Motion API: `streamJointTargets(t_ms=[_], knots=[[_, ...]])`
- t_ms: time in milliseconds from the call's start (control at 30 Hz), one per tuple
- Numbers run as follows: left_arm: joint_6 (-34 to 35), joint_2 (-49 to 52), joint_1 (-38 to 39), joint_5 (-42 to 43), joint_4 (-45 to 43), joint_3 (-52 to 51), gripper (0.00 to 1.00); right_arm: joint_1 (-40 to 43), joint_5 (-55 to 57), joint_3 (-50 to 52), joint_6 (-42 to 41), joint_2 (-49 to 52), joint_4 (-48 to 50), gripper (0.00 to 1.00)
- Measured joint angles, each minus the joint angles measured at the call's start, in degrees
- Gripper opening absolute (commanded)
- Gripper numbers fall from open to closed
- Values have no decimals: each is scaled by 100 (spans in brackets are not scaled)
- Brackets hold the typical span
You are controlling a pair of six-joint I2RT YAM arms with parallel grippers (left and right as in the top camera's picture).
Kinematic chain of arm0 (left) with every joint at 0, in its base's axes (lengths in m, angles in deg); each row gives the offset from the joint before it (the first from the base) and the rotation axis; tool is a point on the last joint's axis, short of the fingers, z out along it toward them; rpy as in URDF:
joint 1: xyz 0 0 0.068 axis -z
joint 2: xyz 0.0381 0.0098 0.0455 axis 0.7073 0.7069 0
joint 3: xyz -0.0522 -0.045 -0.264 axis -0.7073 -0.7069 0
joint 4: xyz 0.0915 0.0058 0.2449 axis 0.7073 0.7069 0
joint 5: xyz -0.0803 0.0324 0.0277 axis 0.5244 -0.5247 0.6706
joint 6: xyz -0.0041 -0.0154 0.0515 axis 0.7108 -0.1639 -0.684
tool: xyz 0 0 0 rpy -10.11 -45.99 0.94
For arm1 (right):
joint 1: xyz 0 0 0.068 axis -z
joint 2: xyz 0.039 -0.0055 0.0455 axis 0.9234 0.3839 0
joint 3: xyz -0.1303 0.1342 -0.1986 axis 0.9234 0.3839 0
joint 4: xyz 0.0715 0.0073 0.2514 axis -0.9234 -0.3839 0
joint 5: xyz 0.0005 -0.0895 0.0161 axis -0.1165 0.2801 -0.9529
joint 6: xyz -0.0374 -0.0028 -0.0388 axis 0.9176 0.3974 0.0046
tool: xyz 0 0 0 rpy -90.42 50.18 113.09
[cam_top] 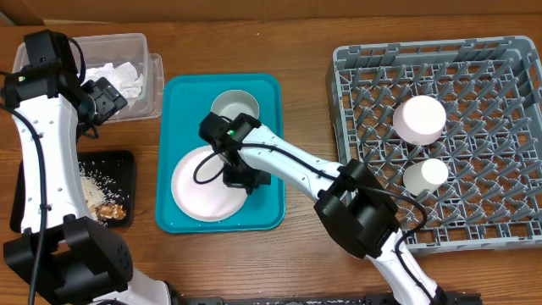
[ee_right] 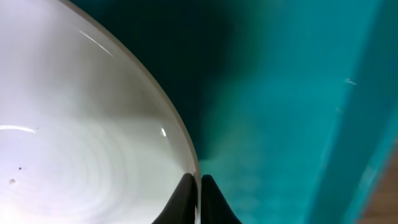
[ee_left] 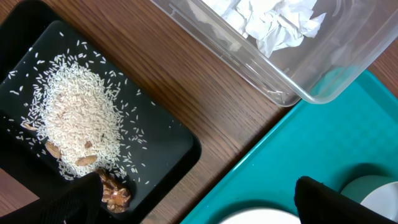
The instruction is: Sort waste into correct bins and load items into the dishwasher
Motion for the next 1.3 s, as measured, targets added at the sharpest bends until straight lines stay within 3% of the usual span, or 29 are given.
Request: streamJointTargets(t_ms=[200,467,600,800,1000,1300], knots=[[0,0,0,2,0,0,100,46,597,28,422,-671,-227,4],[0,0,0,2,0,0,100,186,2743,24,804,-2994,-1043,4],[0,0,0,2,0,0,100,658,3707,24,861,-3646,-1340,4],[0,0,0,2,0,0,100,2194,4612,24,887,-3670,-1130,4],[0,0,0,0,0,0,100,3580,4780,26,896,-3357,-595,4],[0,0,0,0,0,0,100,3919,4712,26,898,-2699,-238,4]])
